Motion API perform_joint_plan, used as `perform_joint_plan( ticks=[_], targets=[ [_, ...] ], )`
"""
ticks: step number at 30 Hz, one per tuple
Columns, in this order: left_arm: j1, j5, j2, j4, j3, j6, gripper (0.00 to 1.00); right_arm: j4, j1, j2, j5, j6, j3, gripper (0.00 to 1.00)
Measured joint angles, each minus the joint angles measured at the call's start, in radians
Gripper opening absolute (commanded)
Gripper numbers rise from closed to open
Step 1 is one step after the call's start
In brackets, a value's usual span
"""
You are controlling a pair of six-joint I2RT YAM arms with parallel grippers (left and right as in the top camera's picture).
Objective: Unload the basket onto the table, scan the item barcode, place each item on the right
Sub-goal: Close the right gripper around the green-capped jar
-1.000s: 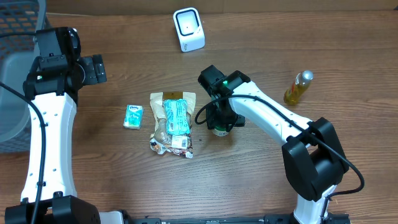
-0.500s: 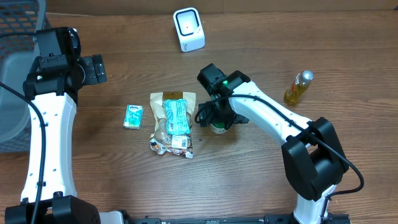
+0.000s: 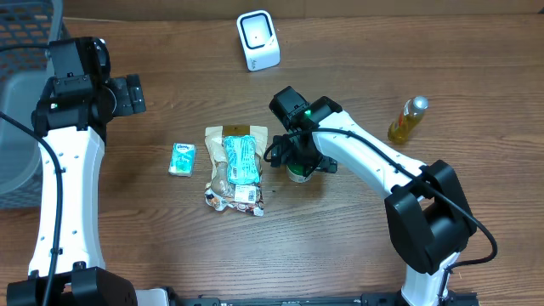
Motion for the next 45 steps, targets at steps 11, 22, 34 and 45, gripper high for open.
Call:
perform_joint_plan(
  ticks=[11,22,34,45],
  targets=[
    [0.0,0.0,0.0,0.0,0.0,0.0,1.0,0.008,0.0,0.048,0.006,0.034,0.0,0.87],
    [0.0,0.0,0.0,0.0,0.0,0.0,1.0,0.008,0.0,0.048,0.008,0.053,0.0,0.87],
    [0.0,0.0,0.0,0.0,0.0,0.0,1.0,0.007,0.0,0.048,0.008,0.056,0.0,0.85],
    [0.0,0.0,0.0,0.0,0.0,0.0,1.0,0.005,0.0,0.048,0.008,0.056,0.0,0.83]
  ],
)
